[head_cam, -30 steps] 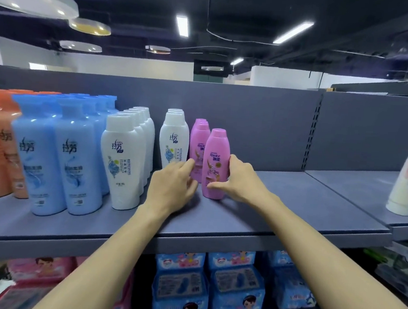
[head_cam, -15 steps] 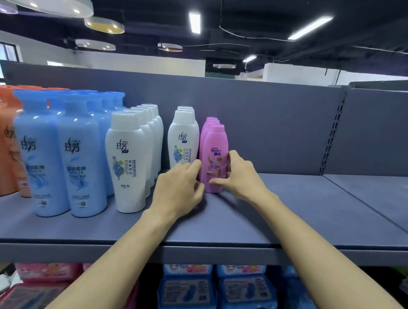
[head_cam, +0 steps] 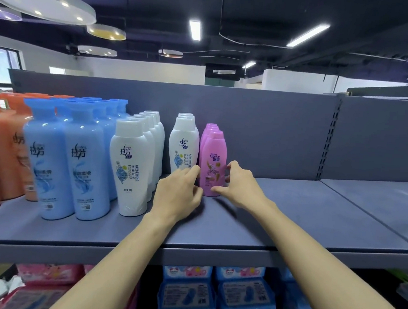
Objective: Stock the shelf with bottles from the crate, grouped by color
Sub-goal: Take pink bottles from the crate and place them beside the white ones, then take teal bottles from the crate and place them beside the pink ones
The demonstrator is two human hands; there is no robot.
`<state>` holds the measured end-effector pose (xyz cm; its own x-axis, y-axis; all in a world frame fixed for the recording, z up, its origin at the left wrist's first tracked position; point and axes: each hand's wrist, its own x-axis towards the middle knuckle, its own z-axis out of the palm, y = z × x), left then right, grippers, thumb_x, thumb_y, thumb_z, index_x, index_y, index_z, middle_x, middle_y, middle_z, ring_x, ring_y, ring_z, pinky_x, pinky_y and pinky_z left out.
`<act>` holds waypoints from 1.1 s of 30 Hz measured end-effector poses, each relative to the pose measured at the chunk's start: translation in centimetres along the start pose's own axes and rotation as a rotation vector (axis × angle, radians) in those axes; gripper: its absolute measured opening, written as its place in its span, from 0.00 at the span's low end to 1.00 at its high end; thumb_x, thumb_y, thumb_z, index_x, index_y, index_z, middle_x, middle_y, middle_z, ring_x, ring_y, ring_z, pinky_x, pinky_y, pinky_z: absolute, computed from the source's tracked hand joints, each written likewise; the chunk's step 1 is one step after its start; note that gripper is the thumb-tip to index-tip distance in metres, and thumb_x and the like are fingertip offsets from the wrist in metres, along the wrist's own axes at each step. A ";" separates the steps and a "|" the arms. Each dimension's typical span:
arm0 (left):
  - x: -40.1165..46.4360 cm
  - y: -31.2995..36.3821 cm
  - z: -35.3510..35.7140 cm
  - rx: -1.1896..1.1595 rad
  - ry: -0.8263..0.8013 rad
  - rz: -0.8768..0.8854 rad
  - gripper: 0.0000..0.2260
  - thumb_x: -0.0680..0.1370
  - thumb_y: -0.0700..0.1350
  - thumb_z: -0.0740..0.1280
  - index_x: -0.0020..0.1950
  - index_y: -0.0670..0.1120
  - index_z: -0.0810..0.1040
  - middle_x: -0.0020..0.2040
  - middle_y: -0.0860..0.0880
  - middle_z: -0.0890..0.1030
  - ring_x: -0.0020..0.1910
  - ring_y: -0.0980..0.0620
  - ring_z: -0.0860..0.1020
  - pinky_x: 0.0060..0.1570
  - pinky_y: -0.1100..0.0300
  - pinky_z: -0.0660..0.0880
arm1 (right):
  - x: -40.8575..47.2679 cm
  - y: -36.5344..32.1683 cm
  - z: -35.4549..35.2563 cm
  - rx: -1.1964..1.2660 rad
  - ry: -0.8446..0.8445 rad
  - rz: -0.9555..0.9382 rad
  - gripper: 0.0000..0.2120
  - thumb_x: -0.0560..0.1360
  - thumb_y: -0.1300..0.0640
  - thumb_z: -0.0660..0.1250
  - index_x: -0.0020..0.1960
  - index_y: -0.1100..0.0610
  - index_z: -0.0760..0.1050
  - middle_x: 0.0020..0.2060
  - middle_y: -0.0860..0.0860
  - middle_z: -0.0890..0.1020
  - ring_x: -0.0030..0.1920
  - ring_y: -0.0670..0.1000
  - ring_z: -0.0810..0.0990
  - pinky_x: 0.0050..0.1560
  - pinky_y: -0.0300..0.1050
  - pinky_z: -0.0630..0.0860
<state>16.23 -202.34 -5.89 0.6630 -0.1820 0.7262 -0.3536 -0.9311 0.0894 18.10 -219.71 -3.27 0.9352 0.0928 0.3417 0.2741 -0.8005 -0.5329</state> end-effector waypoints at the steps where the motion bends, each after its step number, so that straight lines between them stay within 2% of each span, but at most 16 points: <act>1: 0.0 0.0 -0.1 -0.001 -0.005 0.000 0.07 0.72 0.47 0.62 0.49 0.48 0.69 0.41 0.52 0.76 0.43 0.47 0.74 0.34 0.53 0.73 | -0.4 0.0 -0.2 -0.023 -0.001 0.008 0.29 0.69 0.48 0.77 0.61 0.58 0.67 0.54 0.56 0.79 0.53 0.57 0.79 0.54 0.54 0.77; 5: -0.2 0.4 -0.6 0.029 -0.006 0.024 0.07 0.72 0.47 0.62 0.48 0.48 0.69 0.41 0.51 0.77 0.42 0.46 0.75 0.32 0.54 0.73 | -2.5 -0.5 -1.8 -0.134 -0.024 -0.004 0.28 0.72 0.45 0.74 0.62 0.58 0.66 0.54 0.56 0.78 0.52 0.58 0.78 0.53 0.55 0.77; 8: -0.7 1.0 -1.7 0.088 0.000 0.106 0.08 0.72 0.47 0.65 0.48 0.47 0.69 0.41 0.49 0.77 0.42 0.45 0.76 0.28 0.55 0.71 | -4.3 -1.3 -3.3 -0.180 -0.043 -0.034 0.26 0.72 0.45 0.74 0.61 0.56 0.68 0.53 0.55 0.78 0.51 0.57 0.78 0.53 0.54 0.77; 12: -2.0 1.2 -4.0 0.100 -0.022 0.150 0.09 0.74 0.49 0.63 0.50 0.47 0.70 0.43 0.50 0.79 0.42 0.45 0.76 0.30 0.55 0.70 | -6.3 -2.4 -5.0 -0.193 -0.007 -0.063 0.25 0.70 0.43 0.74 0.57 0.55 0.68 0.50 0.54 0.79 0.48 0.57 0.79 0.51 0.55 0.78; 16: -3.6 1.5 -6.8 0.079 -0.026 0.190 0.08 0.74 0.48 0.62 0.51 0.46 0.70 0.41 0.50 0.78 0.40 0.46 0.76 0.32 0.54 0.72 | -8.3 -3.2 -5.4 -0.238 -0.011 -0.093 0.23 0.72 0.45 0.73 0.60 0.55 0.70 0.53 0.55 0.80 0.50 0.56 0.79 0.53 0.55 0.78; 23: -5.7 3.0 -8.5 0.114 -0.098 0.223 0.07 0.75 0.48 0.60 0.50 0.47 0.69 0.40 0.50 0.77 0.39 0.44 0.77 0.32 0.54 0.70 | -11.9 -5.7 -5.2 -0.559 -0.017 -0.210 0.22 0.76 0.45 0.68 0.64 0.55 0.69 0.57 0.55 0.78 0.54 0.58 0.78 0.52 0.53 0.77; 26: -7.3 3.3 -8.9 0.053 -0.014 0.274 0.07 0.74 0.48 0.59 0.47 0.47 0.71 0.37 0.51 0.77 0.35 0.46 0.76 0.29 0.56 0.71 | -14.1 -5.8 -5.3 -0.580 0.024 -0.243 0.21 0.76 0.44 0.67 0.62 0.54 0.69 0.56 0.53 0.78 0.55 0.58 0.78 0.52 0.52 0.76; 29: -10.7 3.9 -8.4 0.019 0.103 0.393 0.05 0.71 0.47 0.58 0.41 0.46 0.71 0.30 0.50 0.74 0.28 0.46 0.74 0.22 0.59 0.64 | -18.0 -4.7 -3.9 -0.553 0.045 -0.254 0.17 0.76 0.46 0.66 0.60 0.53 0.70 0.54 0.52 0.79 0.54 0.57 0.78 0.49 0.51 0.75; 31: -13.5 4.6 -7.5 0.008 0.082 0.440 0.04 0.70 0.46 0.59 0.39 0.46 0.71 0.30 0.50 0.74 0.27 0.46 0.75 0.22 0.59 0.63 | -20.5 -3.8 -2.4 -0.527 0.056 -0.253 0.14 0.77 0.47 0.66 0.56 0.54 0.71 0.50 0.52 0.79 0.52 0.58 0.78 0.46 0.50 0.72; 33: -16.2 5.1 -6.1 -0.022 0.008 0.428 0.05 0.70 0.47 0.59 0.40 0.47 0.71 0.31 0.50 0.75 0.29 0.45 0.77 0.22 0.58 0.67 | -22.4 -2.7 -0.8 -0.524 0.051 -0.234 0.13 0.77 0.48 0.66 0.55 0.55 0.70 0.49 0.52 0.78 0.51 0.58 0.78 0.45 0.50 0.72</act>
<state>-0.34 -202.22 -13.00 0.4481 -0.5479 0.7064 -0.6098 -0.7651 -0.2066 -3.74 -220.11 -8.81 0.8477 0.2843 0.4478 0.3126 -0.9498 0.0113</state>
